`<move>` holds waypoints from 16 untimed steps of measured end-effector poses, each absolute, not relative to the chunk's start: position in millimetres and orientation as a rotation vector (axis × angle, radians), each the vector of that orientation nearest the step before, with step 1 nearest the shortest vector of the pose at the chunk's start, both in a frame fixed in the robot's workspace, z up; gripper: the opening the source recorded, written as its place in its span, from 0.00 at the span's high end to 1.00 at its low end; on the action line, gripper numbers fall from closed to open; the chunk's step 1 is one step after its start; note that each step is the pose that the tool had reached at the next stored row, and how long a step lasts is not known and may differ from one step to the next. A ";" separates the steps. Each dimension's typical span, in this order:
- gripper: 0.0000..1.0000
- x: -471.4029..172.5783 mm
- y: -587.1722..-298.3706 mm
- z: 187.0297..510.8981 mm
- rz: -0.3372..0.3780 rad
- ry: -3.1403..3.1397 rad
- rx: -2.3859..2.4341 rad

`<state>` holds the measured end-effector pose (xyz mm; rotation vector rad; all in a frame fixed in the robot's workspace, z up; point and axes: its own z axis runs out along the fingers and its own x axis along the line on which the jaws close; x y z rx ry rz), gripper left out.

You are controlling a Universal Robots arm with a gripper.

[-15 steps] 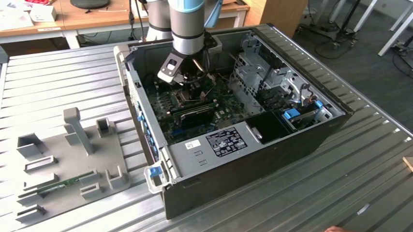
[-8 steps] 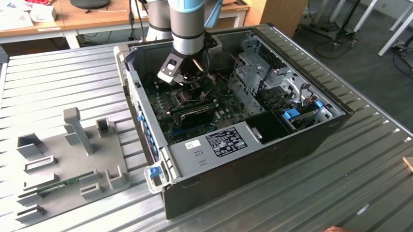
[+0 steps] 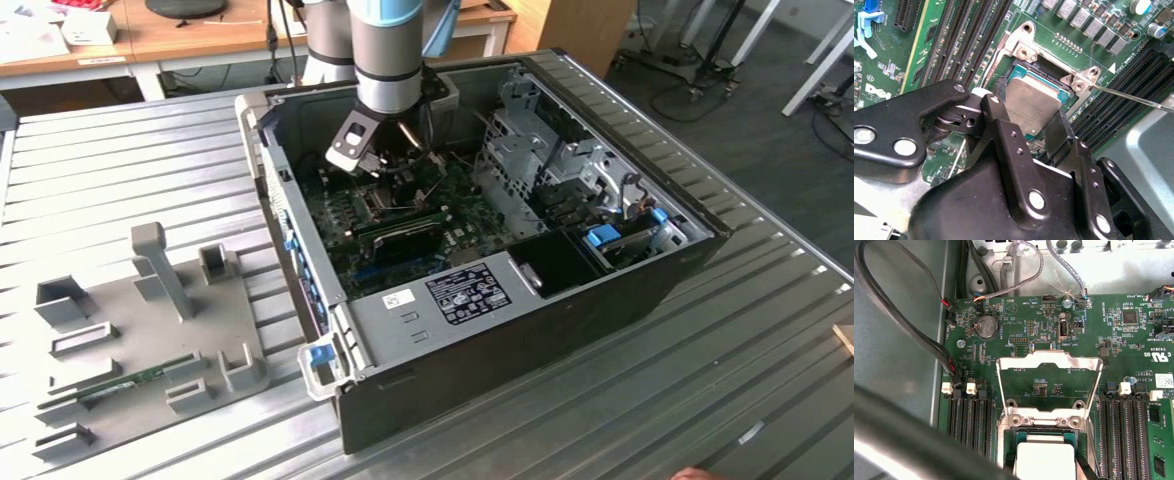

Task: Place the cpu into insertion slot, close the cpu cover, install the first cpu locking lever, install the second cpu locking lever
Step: 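Place the cpu into insertion slot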

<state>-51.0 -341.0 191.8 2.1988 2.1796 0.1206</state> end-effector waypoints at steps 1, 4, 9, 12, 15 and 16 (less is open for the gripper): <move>0.46 -51.0 -341.0 191.7 0.121 2.180 2.199; 0.46 -51.0 -341.0 191.7 0.121 2.180 2.199; 0.46 -51.1 -341.0 190.6 0.120 2.180 2.199; 0.46 -51.0 -341.0 190.4 0.121 2.180 2.199; 0.46 -51.0 -341.0 190.4 0.121 2.180 2.199; 0.46 -51.0 -341.0 190.4 0.121 2.180 2.199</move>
